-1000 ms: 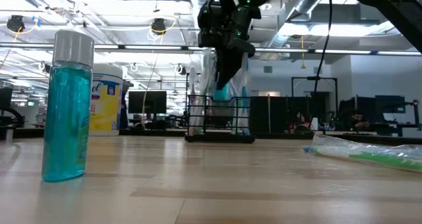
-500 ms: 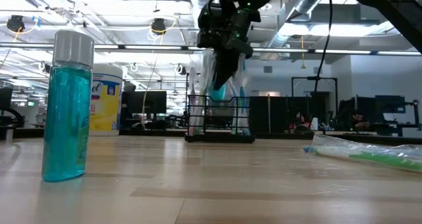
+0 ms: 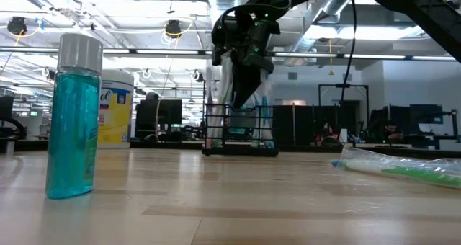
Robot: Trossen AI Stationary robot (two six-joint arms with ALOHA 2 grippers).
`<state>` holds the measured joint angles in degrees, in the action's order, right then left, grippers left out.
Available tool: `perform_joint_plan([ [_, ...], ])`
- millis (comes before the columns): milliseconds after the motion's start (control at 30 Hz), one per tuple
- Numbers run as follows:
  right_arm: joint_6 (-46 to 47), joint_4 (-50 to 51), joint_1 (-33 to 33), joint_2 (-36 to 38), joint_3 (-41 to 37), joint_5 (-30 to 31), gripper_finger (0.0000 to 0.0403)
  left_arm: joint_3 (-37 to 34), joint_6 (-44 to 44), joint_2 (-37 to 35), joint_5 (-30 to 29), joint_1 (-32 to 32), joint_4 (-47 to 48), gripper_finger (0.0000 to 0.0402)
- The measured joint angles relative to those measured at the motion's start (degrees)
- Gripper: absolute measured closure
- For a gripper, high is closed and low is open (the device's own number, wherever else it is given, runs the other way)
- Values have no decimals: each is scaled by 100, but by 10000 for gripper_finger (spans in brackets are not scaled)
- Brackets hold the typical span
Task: Pick & Place toothbrushing station
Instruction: Put the mouthwash into the black mesh organizer, then adjust the green toothbrush in the black mesh organizer
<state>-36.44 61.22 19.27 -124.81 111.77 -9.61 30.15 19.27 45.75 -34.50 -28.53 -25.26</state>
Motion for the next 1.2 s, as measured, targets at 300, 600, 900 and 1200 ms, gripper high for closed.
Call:
perform_joint_plan([
  [300, 45, -6, 0, 0, 0, 23, 283, 0, 0, -1, 0, 0, -2, 309],
  [600, 196, 25, 0, 0, 0, 48, 279, 0, 0, 0, 0, 0, -2, 309],
  [900, 196, 285, 2, 4, 280, 70, 271, 0, 0, -1, 0, 0, -2, 309],
  [1200, 347, 670, 1, 7, 771, 68, 270, 0, 0, 0, 0, 0, 1, 309],
])
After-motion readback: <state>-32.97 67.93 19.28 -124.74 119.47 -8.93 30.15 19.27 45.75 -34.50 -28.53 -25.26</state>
